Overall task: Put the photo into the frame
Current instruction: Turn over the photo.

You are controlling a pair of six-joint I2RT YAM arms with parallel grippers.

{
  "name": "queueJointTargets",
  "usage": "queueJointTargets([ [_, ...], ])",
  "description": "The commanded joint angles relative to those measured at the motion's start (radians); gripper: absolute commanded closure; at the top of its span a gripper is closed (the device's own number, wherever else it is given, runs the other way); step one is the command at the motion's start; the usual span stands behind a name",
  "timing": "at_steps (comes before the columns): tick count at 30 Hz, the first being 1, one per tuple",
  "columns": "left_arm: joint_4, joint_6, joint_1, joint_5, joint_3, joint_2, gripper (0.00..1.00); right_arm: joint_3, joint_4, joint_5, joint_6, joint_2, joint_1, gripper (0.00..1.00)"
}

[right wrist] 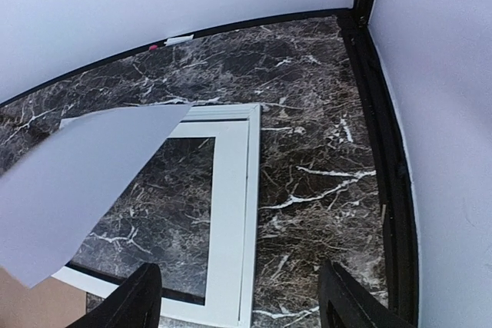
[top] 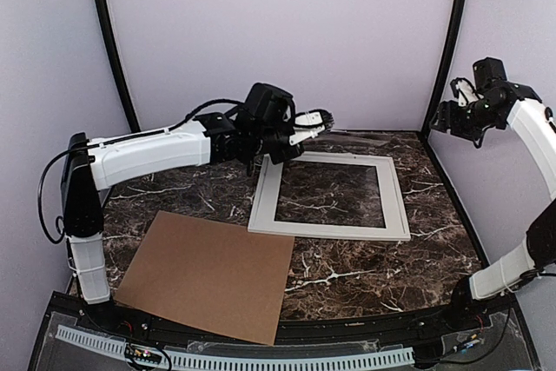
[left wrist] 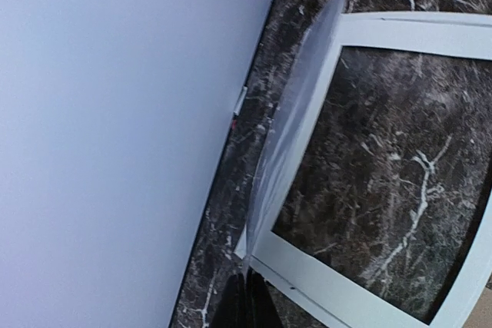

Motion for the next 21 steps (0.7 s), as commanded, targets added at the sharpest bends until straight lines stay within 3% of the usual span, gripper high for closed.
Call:
queueJointTargets([
  [1, -0.018, -0.061, -0.057, -0.009, -0.094, 0.040, 1.00, -0.076, 0.076, -0.112, 0.041, -0.007, 0.003, 0.30],
  [8, -0.021, -0.149, -0.127, 0.022, -0.201, 0.057, 1.00, -0.274, 0.237, -0.285, 0.121, 0.005, 0.004, 0.29],
  [21, 0.106, -0.179, -0.197, -0.007, -0.327, 0.090, 1.00, -0.550, 0.529, -0.530, 0.263, 0.093, 0.014, 0.27],
])
